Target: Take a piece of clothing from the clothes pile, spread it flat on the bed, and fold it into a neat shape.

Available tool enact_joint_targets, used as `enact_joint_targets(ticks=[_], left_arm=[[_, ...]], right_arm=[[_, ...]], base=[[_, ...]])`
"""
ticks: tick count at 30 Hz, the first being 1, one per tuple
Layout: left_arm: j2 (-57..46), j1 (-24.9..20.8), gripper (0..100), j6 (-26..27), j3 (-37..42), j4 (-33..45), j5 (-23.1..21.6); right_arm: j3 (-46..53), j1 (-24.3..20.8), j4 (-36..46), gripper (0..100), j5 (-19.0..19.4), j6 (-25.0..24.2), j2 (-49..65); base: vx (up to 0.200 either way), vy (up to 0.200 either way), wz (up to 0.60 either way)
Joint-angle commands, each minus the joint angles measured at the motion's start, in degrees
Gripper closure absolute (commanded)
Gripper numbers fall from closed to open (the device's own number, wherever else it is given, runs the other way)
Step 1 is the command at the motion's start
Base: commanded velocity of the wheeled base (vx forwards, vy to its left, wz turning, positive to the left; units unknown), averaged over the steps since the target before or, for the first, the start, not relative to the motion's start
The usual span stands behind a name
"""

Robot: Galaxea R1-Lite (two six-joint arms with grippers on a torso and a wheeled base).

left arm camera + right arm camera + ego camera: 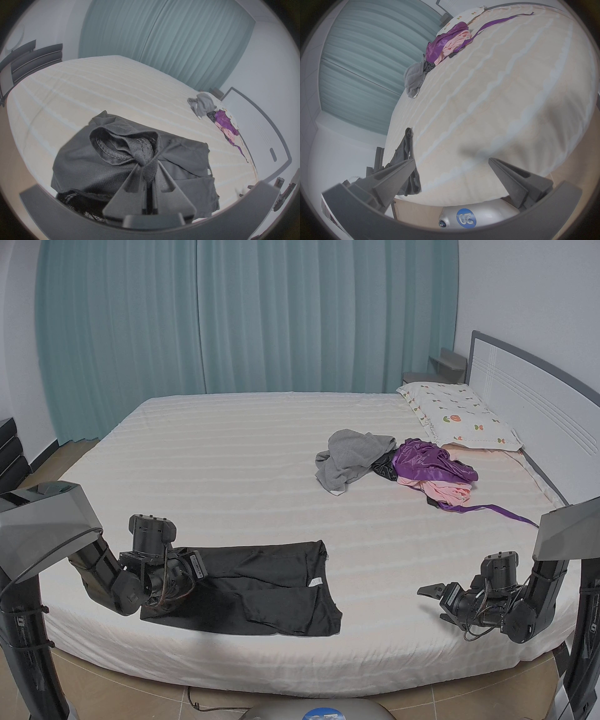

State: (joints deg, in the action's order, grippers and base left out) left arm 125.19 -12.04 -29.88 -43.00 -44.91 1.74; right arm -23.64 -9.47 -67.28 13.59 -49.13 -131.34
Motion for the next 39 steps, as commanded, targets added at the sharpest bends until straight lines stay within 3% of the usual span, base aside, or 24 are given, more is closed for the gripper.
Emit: enact_joint_targets(ticks=[1,8,15,24,34,35,39], left_arm=[[0.1,-1.4,100,0.0,-1.7,0.7,0.4],[0.5,-4.5,100,0.0,-3.7,1.5,0.7],[1.6,-7.8,100,0.0,-9.3,8.0,1.2],[7.3,-9.6,100,-1.2,-13.0,9.0,5.6],[9.2,-10.2,100,-2.4,-14.0,9.0,5.8],[9.2,-10.2,0,-2.4,-14.0,9.0,5.8],[8.6,-10.3,0,-2.7,-13.6,8.9,6.0]], right_arm=[[0.0,0.0,0.0,0,0.0,0.0,-0.1],[0.0,-0.1,0.0,0,0.0,0.0,-0.1],[0.1,-0.1,0.0,0,-0.1,0.1,-0.1],[0.1,-0.1,0.0,0,-0.1,0.2,-0.1],[0.1,-0.1,0.0,0,-0.1,0.2,-0.1],[0.1,-0.1,0.0,0,-0.1,0.2,-0.1],[0.1,-0.1,0.0,0,-0.1,0.2,-0.1]], base=[[0.0,-0.2,0.0],[0.0,-0.2,0.0],[0.0,-0.2,0.0],[0.0,0.0,0.0],[0.0,0.0,0.0],[0.0,0.0,0.0],[0.0,0.0,0.0]])
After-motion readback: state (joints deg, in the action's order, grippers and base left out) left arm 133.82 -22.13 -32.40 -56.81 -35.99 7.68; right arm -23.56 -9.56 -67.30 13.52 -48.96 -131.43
